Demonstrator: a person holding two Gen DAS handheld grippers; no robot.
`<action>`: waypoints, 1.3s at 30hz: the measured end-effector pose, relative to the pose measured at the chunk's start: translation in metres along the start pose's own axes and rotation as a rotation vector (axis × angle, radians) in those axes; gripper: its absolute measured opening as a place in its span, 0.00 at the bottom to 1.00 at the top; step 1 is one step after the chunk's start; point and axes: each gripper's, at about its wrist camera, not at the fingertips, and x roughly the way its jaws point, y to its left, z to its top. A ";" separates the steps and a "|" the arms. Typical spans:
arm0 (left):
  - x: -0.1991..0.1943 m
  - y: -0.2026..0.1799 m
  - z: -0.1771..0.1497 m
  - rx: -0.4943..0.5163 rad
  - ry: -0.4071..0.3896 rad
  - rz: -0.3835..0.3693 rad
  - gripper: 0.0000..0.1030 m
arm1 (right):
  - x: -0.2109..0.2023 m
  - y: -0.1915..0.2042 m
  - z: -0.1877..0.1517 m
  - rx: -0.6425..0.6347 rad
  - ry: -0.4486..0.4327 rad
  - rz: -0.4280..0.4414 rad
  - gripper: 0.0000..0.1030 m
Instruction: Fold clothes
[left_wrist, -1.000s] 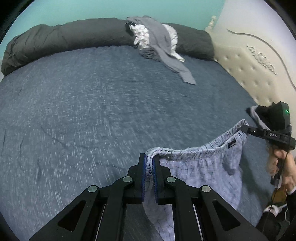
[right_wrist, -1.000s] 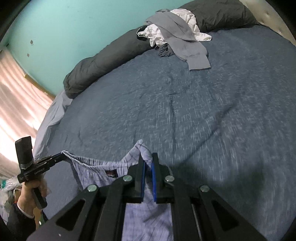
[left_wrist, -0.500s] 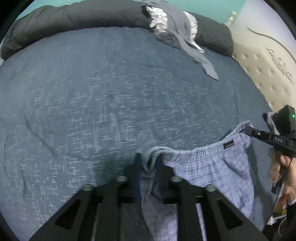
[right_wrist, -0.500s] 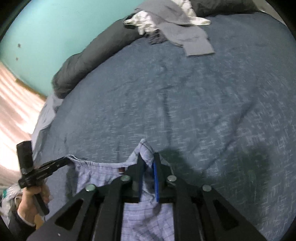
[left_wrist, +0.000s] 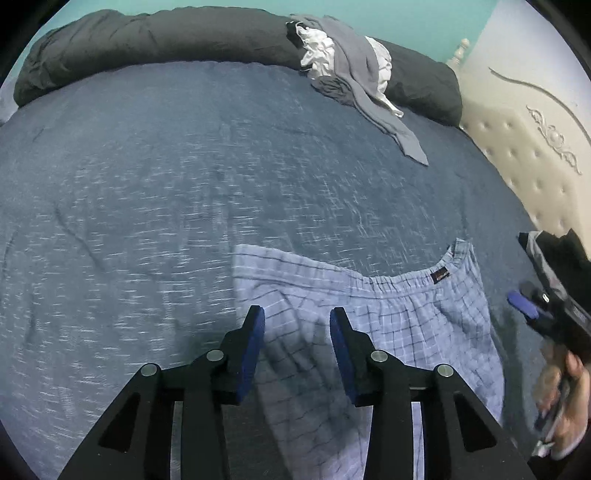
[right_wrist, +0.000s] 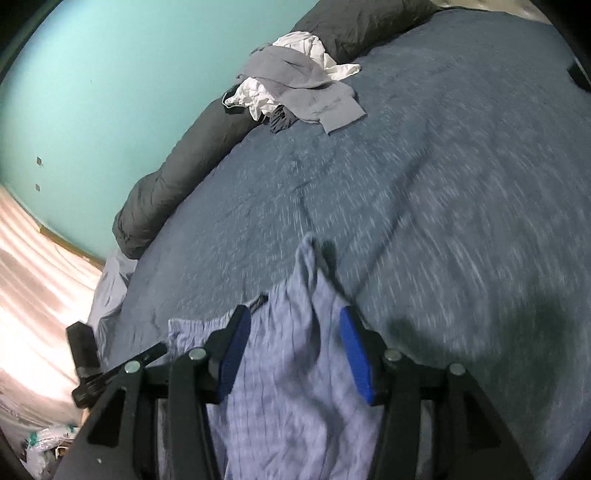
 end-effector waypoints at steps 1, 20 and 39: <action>0.004 -0.003 0.000 0.006 -0.001 0.009 0.39 | -0.003 0.000 -0.005 0.001 -0.006 0.002 0.50; -0.003 -0.003 -0.007 -0.024 -0.082 -0.020 0.03 | 0.015 -0.010 -0.014 0.041 -0.007 0.043 0.50; -0.021 0.078 0.003 -0.275 -0.049 -0.018 0.05 | 0.019 -0.008 -0.016 0.047 0.027 0.069 0.50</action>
